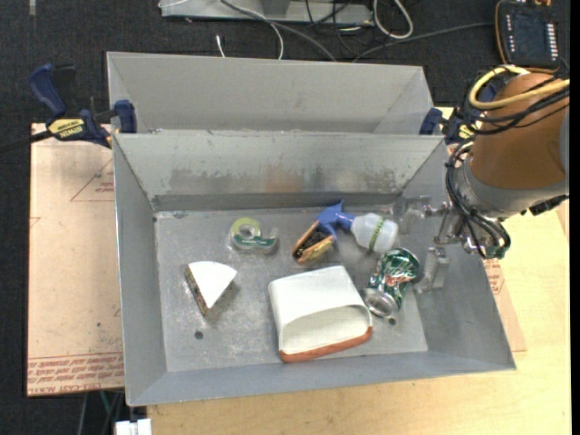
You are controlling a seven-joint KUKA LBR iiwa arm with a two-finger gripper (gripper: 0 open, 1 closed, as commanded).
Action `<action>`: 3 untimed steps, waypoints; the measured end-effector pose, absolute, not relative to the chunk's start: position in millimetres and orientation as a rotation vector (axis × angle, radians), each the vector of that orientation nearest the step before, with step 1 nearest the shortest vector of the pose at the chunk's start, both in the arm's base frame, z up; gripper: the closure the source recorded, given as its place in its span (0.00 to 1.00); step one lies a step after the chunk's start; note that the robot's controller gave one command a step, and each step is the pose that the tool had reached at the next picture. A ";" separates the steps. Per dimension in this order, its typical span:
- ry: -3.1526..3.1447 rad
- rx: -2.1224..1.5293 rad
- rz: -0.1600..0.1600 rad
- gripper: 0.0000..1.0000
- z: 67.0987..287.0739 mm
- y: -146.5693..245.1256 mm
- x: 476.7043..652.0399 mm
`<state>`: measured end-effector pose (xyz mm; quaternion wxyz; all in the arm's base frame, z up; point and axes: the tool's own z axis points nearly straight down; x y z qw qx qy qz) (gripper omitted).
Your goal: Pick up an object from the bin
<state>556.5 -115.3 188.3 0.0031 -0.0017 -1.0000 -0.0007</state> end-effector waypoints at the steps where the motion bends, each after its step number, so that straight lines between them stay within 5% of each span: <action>1: -3.143 0.001 0.000 0.00 192.7 -114.6 558.4; 2: -3.037 0.816 -0.001 0.00 82.6 -131.0 551.2; 3: -3.061 0.744 0.003 0.00 137.5 -132.3 542.3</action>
Offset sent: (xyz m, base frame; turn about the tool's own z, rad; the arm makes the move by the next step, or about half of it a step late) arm -0.0075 -0.0184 -0.1183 -0.5858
